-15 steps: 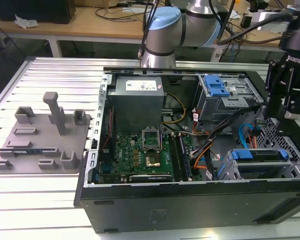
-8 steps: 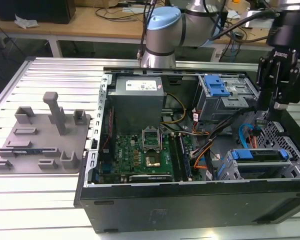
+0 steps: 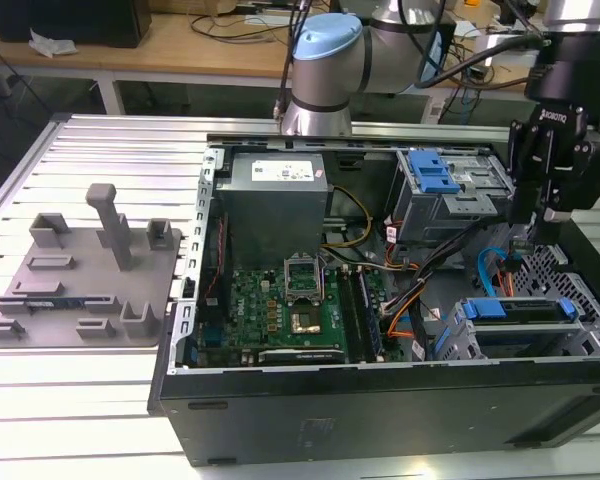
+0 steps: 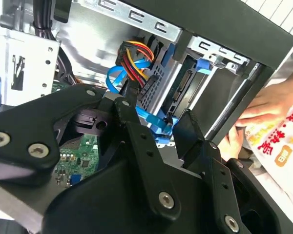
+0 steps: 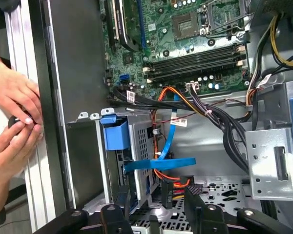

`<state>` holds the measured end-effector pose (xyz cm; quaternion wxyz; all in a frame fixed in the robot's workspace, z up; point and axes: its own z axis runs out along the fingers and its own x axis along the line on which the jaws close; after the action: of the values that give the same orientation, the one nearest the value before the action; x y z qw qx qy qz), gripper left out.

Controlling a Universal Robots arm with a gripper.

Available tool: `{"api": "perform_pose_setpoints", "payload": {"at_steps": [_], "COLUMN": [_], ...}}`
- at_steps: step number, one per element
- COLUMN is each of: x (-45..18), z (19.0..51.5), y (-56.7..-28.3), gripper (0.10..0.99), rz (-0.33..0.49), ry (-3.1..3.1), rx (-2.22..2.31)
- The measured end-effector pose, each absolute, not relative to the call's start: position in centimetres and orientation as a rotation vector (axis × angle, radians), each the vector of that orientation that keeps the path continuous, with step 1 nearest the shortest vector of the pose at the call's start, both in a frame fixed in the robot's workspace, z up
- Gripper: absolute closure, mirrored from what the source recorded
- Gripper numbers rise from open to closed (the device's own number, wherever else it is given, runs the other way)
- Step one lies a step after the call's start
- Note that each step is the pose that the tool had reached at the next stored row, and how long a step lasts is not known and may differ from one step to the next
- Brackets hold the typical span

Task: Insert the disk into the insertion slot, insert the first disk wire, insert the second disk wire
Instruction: 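Insert the first disk wire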

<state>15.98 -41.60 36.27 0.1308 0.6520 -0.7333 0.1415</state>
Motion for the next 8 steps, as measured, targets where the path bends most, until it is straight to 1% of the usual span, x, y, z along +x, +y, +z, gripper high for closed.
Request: {"api": "perform_pose_setpoints", "payload": {"at_steps": [6, 7, 8], "x": [16.0, 16.0, 16.1], "z": [35.3, 35.0, 34.8], "y": [-40.5, -40.4, -40.4], "gripper": [0.522, 0.537, 0.604], "rz": [0.452, 0.457, 0.459], "ry": [-2.104, -2.101, -2.100], "rx": [1.870, 1.868, 1.867]}}
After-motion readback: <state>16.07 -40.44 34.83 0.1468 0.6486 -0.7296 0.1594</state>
